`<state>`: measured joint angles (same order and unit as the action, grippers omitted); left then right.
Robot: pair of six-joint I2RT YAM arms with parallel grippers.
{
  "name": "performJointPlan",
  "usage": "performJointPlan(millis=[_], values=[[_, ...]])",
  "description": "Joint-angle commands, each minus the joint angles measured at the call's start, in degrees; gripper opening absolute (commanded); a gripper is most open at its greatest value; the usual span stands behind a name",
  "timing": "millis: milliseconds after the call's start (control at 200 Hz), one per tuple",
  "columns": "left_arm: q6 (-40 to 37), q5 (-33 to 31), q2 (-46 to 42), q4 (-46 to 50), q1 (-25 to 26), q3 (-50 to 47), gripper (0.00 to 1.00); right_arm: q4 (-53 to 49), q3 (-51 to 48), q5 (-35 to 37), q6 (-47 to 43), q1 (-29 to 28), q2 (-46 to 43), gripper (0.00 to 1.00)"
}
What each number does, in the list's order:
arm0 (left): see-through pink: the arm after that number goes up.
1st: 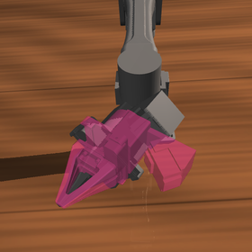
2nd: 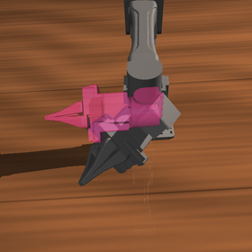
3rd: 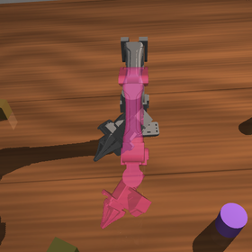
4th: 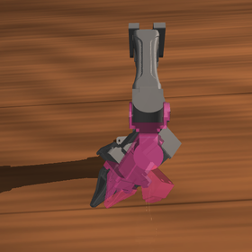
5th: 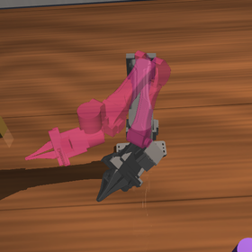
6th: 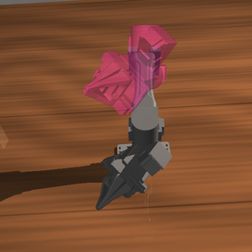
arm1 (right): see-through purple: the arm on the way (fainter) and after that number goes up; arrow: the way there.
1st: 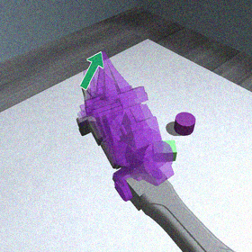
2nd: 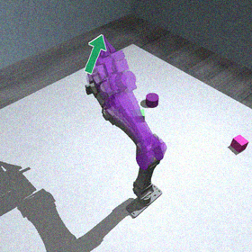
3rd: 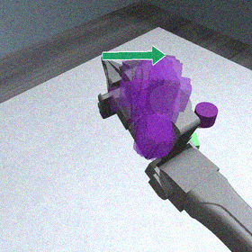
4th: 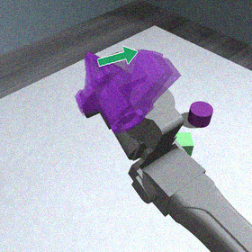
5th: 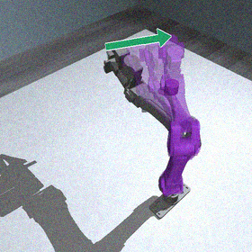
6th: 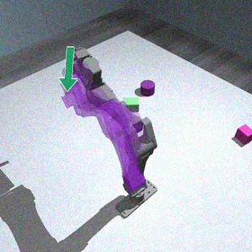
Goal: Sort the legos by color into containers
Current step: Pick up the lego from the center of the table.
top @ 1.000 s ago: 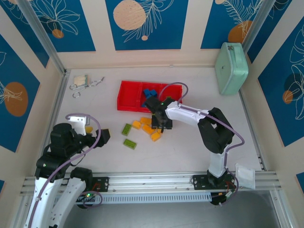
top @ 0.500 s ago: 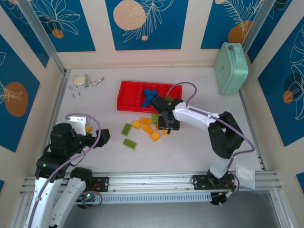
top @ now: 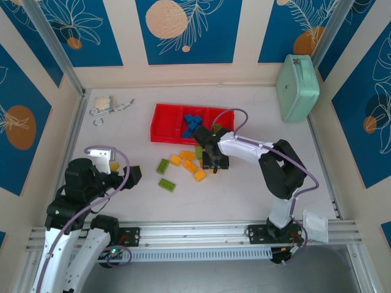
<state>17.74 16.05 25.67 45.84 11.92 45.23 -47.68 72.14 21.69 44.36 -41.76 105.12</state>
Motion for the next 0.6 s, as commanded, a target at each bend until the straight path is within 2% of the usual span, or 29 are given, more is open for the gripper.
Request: performJointPlan(millis=[0,410,595], values=[[-0.2,1.0,-0.1,-0.9,-0.2,-0.4,0.99,0.2,-0.9,-1.0,-0.7,0.3,0.4,0.54],[-0.2,0.9,0.1,-0.9,-0.2,-0.3,1.0,0.8,-1.0,-1.8,-1.9,0.9,1.4,0.43],[-0.2,1.0,0.1,-0.9,-0.2,-0.3,0.99,0.4,-0.4,-2.2,-3.0,0.8,0.2,0.35]])
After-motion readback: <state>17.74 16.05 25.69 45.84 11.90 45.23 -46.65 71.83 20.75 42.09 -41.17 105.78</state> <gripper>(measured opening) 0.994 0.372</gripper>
